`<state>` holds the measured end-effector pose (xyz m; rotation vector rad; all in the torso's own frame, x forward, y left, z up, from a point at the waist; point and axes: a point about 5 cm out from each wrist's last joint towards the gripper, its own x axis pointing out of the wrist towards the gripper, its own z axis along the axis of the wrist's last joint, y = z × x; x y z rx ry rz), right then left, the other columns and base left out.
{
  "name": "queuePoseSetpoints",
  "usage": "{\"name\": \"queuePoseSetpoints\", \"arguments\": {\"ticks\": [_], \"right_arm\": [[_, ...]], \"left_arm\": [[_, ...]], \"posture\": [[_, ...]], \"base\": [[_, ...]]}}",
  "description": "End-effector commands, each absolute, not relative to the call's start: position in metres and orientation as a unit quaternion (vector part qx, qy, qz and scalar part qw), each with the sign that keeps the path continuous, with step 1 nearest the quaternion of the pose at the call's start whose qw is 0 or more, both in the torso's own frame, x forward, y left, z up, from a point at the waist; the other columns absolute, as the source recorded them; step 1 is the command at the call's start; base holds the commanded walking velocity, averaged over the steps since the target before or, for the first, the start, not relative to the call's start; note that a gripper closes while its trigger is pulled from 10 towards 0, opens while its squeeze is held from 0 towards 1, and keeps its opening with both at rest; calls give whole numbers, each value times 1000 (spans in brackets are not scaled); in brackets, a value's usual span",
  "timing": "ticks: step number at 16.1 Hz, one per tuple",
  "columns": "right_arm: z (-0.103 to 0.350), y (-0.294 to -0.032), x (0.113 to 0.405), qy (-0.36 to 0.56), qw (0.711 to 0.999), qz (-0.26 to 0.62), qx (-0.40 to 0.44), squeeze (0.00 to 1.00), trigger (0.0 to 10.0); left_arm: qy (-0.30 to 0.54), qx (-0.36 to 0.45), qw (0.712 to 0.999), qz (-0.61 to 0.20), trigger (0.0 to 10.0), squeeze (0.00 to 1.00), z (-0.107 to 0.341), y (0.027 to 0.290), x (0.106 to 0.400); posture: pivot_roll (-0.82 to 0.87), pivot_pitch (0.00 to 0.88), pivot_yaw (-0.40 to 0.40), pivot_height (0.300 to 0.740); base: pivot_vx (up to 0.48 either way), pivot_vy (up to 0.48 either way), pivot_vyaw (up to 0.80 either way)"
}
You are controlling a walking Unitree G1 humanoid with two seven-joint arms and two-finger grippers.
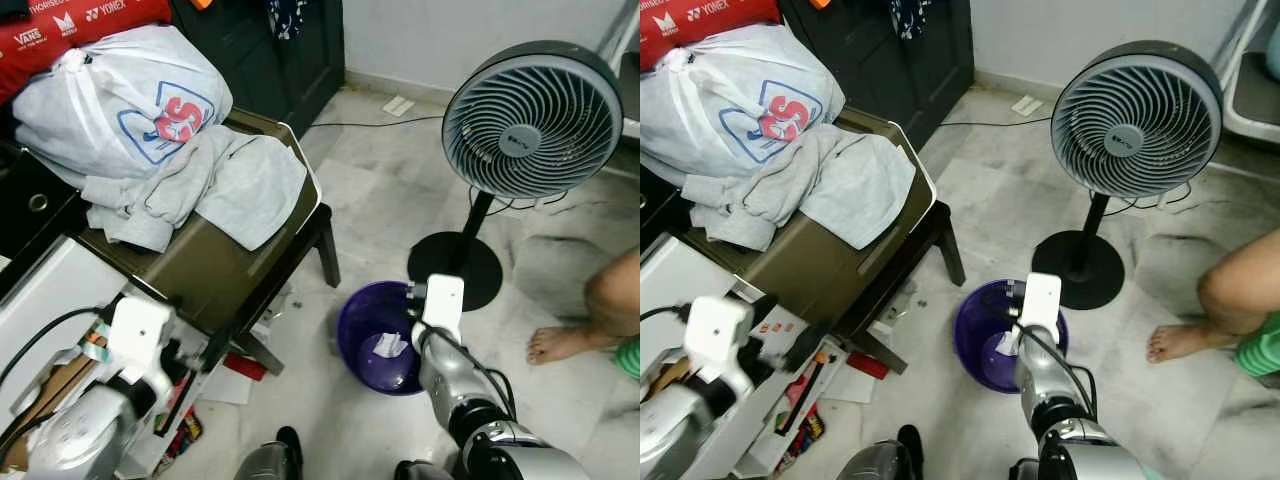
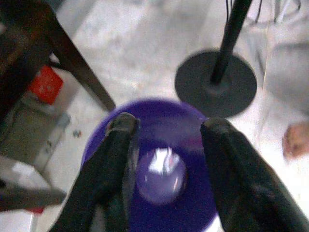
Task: Clean up the room
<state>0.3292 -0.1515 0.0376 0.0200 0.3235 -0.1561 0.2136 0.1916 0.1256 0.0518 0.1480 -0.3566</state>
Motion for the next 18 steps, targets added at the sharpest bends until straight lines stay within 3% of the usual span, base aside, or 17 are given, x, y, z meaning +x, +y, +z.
{"name": "queuePoseSetpoints", "arguments": {"ticks": [1,5,11,17,18], "right_arm": [[49,-151,334,124,991,-57,-11,1000,10000],[80,-171,328,43,998,-44,-26,1000,10000],[96,-192,306,32,998,-37,-42,1000,10000],[136,-184,291,-26,996,62,-66,1000,10000],[137,-183,287,-35,994,77,-67,643,10000]], "left_arm": [[75,26,983,-164,10000,0,121,193,218],[28,-8,984,-174,10000,0,127,170,243],[-22,-27,984,-172,10000,0,132,147,273],[-54,-32,988,-139,10000,0,129,150,285],[-58,-34,988,-141,10000,0,130,152,283]], "posture": [[65,171,100,740],[-24,98,66,740],[-101,3,39,740],[-147,0,12,740],[-136,0,3,740]], "base": [[0,0,0],[0,0,0],[0,0,0],[0,0,0],[0,0,0]]}}
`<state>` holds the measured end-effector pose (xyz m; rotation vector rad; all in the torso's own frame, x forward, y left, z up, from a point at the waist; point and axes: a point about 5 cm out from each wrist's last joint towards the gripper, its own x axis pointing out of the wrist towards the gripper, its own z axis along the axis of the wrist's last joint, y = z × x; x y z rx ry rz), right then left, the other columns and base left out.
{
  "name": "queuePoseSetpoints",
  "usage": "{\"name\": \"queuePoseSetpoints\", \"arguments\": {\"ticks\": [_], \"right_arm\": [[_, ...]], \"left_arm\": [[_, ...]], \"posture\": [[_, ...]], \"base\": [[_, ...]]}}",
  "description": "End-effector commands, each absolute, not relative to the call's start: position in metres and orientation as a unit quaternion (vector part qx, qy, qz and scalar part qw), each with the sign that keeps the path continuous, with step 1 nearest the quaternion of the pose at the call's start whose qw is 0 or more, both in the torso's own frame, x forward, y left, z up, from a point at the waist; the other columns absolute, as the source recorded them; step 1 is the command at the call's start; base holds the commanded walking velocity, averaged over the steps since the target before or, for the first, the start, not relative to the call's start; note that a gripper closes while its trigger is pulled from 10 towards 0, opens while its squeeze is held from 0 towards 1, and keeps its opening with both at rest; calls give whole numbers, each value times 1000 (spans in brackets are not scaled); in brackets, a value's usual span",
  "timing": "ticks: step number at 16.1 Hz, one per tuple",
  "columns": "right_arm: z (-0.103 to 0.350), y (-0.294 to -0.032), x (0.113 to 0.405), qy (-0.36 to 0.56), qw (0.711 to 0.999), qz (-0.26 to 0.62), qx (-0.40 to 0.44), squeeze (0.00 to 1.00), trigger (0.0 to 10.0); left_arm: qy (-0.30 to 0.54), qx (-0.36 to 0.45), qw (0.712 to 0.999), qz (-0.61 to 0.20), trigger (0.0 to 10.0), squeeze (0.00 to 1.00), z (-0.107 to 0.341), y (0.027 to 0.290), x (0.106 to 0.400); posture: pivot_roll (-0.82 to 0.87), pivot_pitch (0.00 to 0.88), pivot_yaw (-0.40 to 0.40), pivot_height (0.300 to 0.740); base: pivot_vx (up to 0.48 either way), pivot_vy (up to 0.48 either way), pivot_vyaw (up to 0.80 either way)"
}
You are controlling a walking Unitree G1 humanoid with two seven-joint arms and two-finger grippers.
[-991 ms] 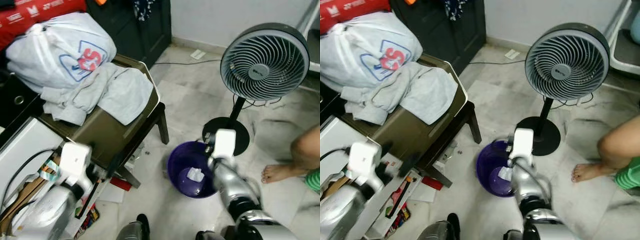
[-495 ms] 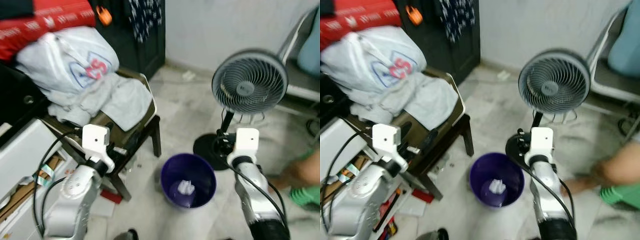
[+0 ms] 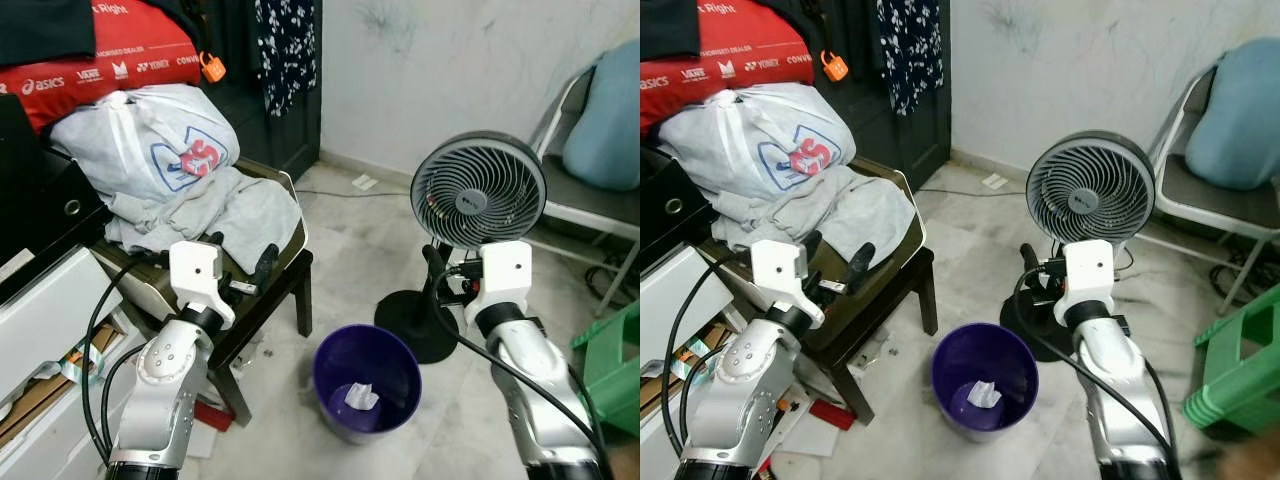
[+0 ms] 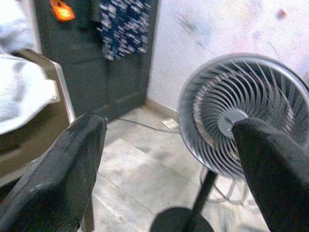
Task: Clean up the room
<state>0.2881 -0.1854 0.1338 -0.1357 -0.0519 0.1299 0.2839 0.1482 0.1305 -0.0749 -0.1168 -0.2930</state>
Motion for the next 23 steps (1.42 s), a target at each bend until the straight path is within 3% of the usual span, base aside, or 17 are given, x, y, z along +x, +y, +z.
{"name": "queuePoseSetpoints", "arguments": {"ticks": [1,6,9,12,17,19,23], "right_arm": [[138,-183,284,-37,993,89,-69,0,10000],[117,-192,267,-7,990,111,-82,0,10000],[117,-176,273,-4,980,157,-121,0,10000],[128,-161,286,-15,971,212,-112,0,10000],[132,-153,282,-29,953,256,-157,0,10000],[126,-149,281,-22,962,244,-124,0,10000],[138,-151,294,-61,990,102,-75,0,10000]], "left_arm": [[-65,-41,986,-146,10000,0,131,154,280],[-63,-19,993,-96,10000,0,122,173,265],[-65,-29,995,-70,10000,0,120,173,257],[-56,-33,995,-78,10000,0,117,169,257],[-45,-31,992,-116,10000,0,119,163,253],[-40,-43,991,-123,10000,0,119,152,251],[-50,-61,994,-76,10000,0,120,150,249]], "posture": [[-132,0,-1,740],[-64,0,-83,740],[-54,0,-112,740],[-46,0,-55,740],[-68,0,3,740],[-58,0,-14,740],[-49,0,-45,740]], "base": [[0,0,0],[0,0,0],[0,0,0],[0,0,0],[0,0,789],[0,0,788],[0,0,786]]}}
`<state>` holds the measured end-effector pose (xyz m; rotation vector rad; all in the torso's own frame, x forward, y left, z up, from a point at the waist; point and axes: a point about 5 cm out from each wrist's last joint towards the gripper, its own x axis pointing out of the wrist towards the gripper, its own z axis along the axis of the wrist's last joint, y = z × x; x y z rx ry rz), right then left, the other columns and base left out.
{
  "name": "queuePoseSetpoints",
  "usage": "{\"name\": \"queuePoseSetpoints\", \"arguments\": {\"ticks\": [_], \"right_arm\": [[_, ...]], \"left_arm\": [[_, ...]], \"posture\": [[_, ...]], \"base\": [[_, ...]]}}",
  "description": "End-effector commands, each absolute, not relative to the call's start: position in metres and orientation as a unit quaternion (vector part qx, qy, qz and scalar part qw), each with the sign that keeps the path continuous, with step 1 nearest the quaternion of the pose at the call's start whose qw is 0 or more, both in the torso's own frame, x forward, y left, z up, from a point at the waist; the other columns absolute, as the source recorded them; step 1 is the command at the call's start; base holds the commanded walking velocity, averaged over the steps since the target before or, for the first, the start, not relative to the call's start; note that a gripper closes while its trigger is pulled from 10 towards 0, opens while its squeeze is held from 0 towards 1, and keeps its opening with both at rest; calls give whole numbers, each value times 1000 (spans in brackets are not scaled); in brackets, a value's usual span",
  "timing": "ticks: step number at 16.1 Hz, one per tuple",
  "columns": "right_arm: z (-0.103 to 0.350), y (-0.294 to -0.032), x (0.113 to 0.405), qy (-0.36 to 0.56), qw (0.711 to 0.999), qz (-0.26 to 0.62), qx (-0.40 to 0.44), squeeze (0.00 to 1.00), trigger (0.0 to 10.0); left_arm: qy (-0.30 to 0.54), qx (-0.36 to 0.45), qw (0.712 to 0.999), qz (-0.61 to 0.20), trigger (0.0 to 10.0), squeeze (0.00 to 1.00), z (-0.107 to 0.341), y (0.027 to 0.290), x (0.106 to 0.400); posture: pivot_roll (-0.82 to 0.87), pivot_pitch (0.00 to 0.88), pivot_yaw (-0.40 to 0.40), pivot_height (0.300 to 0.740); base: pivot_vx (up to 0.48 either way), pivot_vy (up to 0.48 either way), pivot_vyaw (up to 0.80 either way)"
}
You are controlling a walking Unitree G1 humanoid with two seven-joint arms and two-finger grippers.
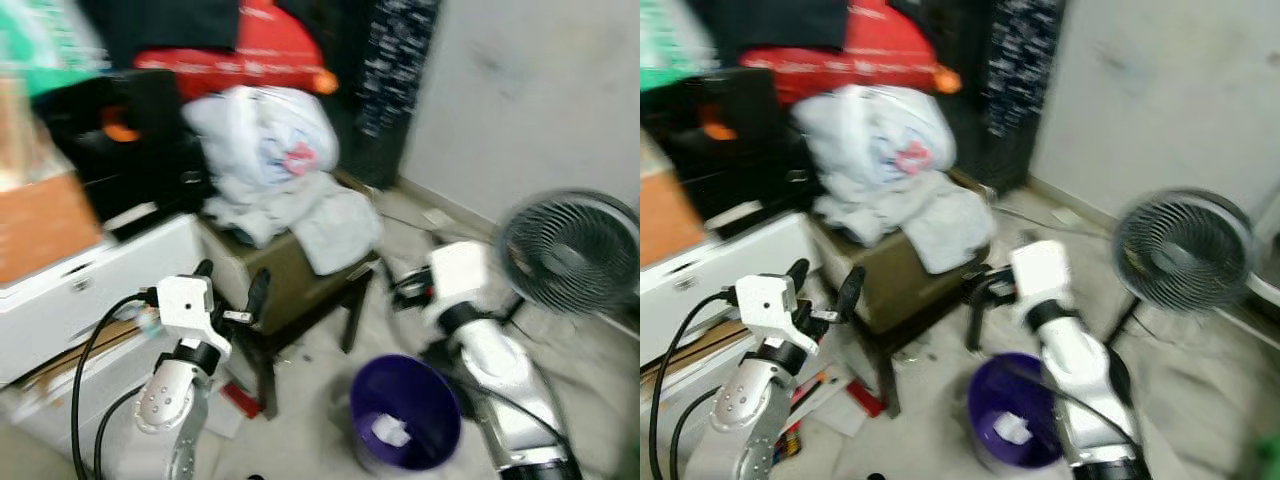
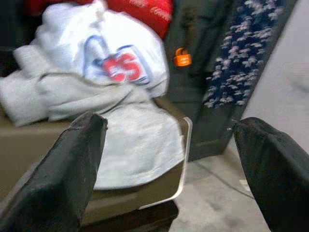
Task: Clean up the room
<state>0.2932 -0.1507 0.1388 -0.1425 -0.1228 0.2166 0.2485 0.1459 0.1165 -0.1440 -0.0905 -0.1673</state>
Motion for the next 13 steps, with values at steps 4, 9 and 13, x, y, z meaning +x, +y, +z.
{"name": "queuePoseSetpoints", "arguments": {"ticks": [4,9,13], "right_arm": [[141,-141,295,-69,988,107,-86,0,10000],[135,-161,287,-50,990,83,-99,0,10000],[133,-163,289,-44,991,83,-97,0,10000]], "left_arm": [[-40,-69,993,-89,10000,0,117,140,252],[-37,-41,996,-67,10000,0,119,149,246],[-32,-17,998,-47,10000,0,120,155,246]], "posture": [[-71,0,-33,740],[-83,5,-42,740],[-73,20,-46,740]], "base": [[0,0,781],[0,0,781],[0,0,781]]}}
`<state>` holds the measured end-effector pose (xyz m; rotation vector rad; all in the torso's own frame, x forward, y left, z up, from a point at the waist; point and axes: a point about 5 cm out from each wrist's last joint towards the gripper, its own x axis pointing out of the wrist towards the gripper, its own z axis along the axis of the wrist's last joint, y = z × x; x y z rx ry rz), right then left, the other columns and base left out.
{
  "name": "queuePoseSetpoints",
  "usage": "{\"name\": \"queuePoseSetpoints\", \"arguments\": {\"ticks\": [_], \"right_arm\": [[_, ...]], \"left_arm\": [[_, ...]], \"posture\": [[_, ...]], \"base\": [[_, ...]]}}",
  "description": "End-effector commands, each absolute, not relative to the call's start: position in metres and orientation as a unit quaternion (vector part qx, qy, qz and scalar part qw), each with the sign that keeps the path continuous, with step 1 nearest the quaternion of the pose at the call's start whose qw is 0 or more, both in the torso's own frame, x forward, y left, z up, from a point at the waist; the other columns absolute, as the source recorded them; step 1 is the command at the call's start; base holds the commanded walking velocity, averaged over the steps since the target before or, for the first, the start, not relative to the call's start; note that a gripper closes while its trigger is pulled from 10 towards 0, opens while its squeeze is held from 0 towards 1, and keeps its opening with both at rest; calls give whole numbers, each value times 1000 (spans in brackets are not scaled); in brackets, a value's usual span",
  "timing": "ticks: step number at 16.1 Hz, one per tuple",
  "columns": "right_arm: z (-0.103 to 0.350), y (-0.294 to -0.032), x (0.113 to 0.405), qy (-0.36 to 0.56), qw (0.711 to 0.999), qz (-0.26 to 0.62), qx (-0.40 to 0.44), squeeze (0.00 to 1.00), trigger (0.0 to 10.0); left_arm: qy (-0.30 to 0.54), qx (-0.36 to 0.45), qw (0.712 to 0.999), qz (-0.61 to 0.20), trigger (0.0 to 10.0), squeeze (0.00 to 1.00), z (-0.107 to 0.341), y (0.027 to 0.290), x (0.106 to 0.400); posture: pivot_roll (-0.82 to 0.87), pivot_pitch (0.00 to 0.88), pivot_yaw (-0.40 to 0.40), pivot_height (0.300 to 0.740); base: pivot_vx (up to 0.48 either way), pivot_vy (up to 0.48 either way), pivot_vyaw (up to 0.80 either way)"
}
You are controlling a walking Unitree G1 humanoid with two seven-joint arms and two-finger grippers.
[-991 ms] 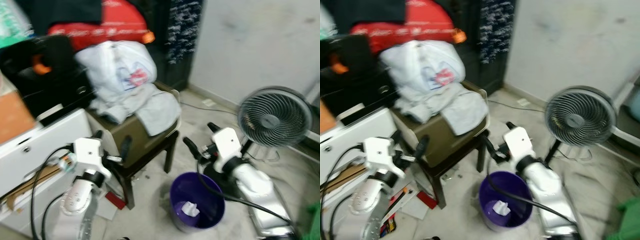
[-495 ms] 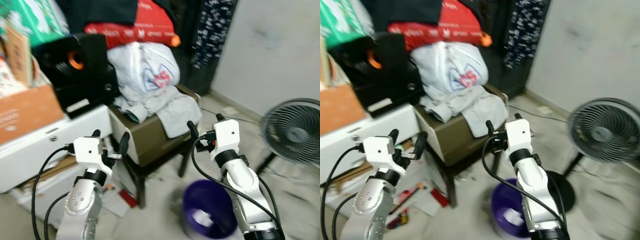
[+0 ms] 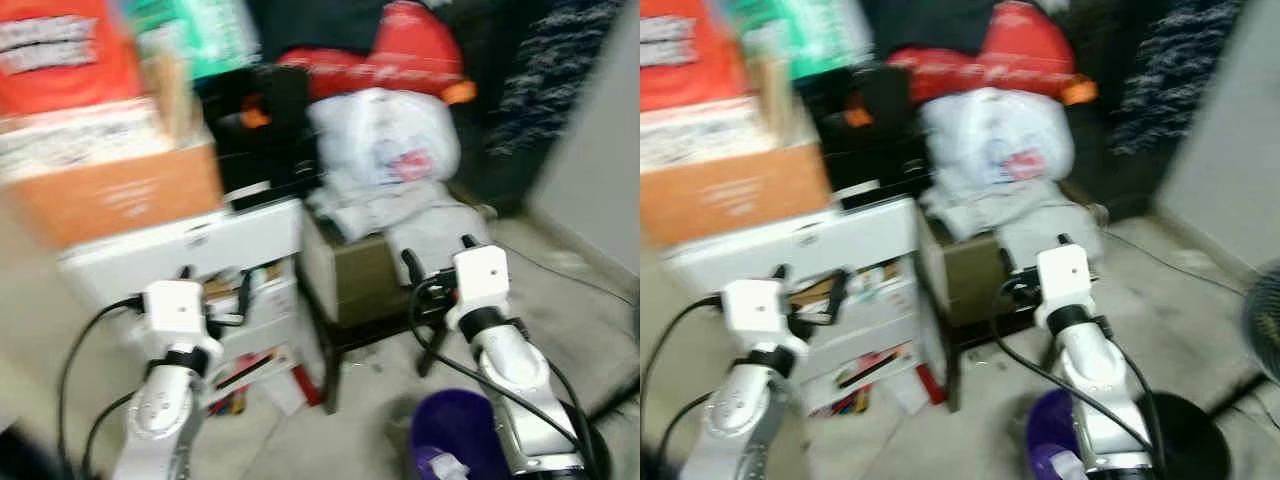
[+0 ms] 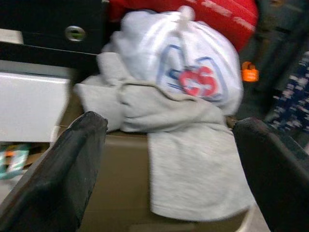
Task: Clean up the room
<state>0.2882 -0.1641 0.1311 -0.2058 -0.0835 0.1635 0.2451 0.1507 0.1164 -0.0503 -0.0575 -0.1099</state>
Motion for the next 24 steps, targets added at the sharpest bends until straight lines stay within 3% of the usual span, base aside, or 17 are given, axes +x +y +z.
{"name": "queuePoseSetpoints", "arguments": {"ticks": [1,9,15,20,24], "right_arm": [[133,-161,290,-43,991,85,-94,0,10000],[132,-159,291,-41,990,95,-99,0,10000],[136,-169,291,-47,989,64,-127,0,10000],[142,-187,254,-55,983,67,-162,0,10000],[136,-179,244,-45,982,84,-164,0,10000]], "left_arm": [[-28,-15,999,-41,10000,0,119,156,246],[-20,-17,998,-56,10000,0,117,152,248],[-38,-20,994,-102,10000,0,126,155,238],[-59,0,991,-122,10000,0,143,157,218],[-34,-9,994,-108,10000,0,132,165,210]], "posture": [[-72,19,-47,740],[-75,10,-52,740],[-75,13,-57,740],[-61,32,-64,740],[-65,29,-60,740]], "base": [[0,0,781],[0,0,782],[0,0,0],[0,0,0],[0,0,0]]}}
